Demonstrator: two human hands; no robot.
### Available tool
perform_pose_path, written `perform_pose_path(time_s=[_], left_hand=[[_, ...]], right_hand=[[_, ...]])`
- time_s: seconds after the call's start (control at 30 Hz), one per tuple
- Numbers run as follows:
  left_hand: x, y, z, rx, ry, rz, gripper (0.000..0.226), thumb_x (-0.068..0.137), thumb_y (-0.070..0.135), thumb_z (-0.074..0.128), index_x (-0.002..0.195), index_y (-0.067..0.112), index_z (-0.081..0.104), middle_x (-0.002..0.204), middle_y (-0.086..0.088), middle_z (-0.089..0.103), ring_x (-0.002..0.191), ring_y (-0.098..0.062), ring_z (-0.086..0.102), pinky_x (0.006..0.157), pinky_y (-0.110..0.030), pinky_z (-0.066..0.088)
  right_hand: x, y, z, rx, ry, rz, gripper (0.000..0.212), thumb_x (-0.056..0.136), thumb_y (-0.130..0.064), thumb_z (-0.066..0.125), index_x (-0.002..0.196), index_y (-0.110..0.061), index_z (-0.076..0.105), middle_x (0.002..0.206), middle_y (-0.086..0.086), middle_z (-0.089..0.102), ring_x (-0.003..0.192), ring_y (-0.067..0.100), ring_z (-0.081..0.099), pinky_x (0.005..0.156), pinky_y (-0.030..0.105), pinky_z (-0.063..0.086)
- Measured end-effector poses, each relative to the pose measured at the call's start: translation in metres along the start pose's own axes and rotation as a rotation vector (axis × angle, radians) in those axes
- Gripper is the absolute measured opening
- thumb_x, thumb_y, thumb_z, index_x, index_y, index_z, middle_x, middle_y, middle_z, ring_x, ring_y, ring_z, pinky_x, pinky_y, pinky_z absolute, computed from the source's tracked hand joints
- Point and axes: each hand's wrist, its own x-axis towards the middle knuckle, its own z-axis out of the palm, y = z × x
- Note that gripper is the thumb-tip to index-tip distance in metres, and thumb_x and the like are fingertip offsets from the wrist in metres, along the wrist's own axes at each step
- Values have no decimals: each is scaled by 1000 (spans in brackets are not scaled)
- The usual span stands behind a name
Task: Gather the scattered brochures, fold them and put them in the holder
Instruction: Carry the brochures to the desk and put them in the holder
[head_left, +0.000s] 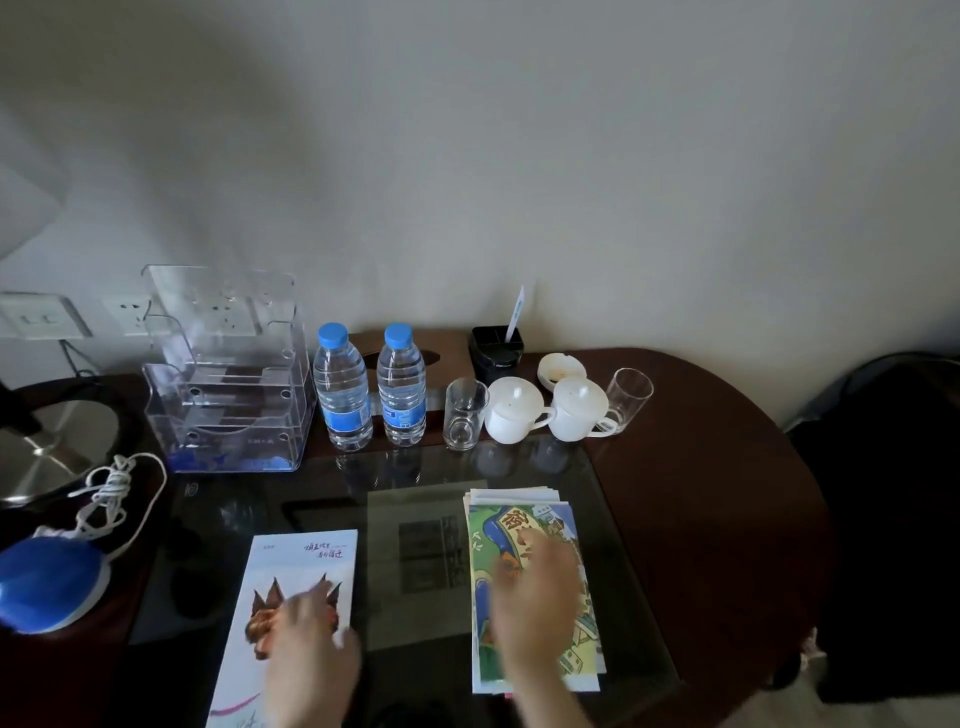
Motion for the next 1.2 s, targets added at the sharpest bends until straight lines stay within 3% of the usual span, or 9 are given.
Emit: perform_pose_path(time_s=[0.1,0.17,0.27,0.37,0.6,0.93,1.03,1.1,1.2], left_hand=[[-14,44,37,-156,-203,97,33,85,17,64,118,18,62,110,1,66,96,-13,60,81,-20,46],[-22,71,61,-217,-295,56,26,90,29,59,115,21,60,97,10,64,83,-3,58,66,-13,42],[-25,91,84,-283,-316,-58,19,94,35,51,104,19,55,102,0,66,82,-11,56,68,-23,44],[-22,87,85,-263,-214,-101,17,95,32,49,99,17,54,105,-9,64,89,-21,58,72,-27,42],[-22,77,56,-258,22,-76,15,78,19,73,80,21,58,84,1,62,75,-14,58,61,-25,41],[-20,88,62,-357,54,-191,19,89,23,58,103,11,59,99,-7,59,84,-21,52,73,-30,39],[-22,88,64,-246,-127,-143,31,85,41,61,103,17,54,98,-1,59,86,-17,57,76,-32,48],[-21,90,64,-119,-188,-107,45,75,48,72,103,21,50,101,2,56,91,-17,58,74,-29,46],[-18,90,64,-82,-224,-124,49,66,40,81,101,20,52,97,2,60,85,-15,61,68,-26,49]], right_hand=[[50,58,-31,-164,-128,484,88,65,-66,75,129,-13,49,127,13,53,114,30,53,85,41,49],[67,83,-34,-122,-388,610,81,64,-64,77,119,-12,48,114,9,54,101,24,56,79,35,47],[70,97,-20,80,-515,471,39,76,-41,79,71,-16,49,71,-3,50,62,10,49,58,25,37],[63,94,-3,108,-460,401,24,78,-33,77,75,-21,56,79,-3,61,72,9,58,63,27,47],[50,78,4,318,-627,366,57,56,-44,90,91,-21,50,83,-7,65,69,2,65,48,11,45],[85,87,-61,839,-464,450,13,82,5,69,95,3,71,84,18,71,65,19,64,51,18,52],[121,128,-98,1029,-512,545,17,90,-3,59,102,5,67,95,28,71,72,32,72,68,41,60],[143,160,-109,1008,-598,659,21,95,-10,55,109,3,65,105,31,69,93,44,70,84,58,55],[158,192,-98,696,-539,707,22,93,-15,62,107,2,67,101,27,71,93,43,69,91,57,52]])
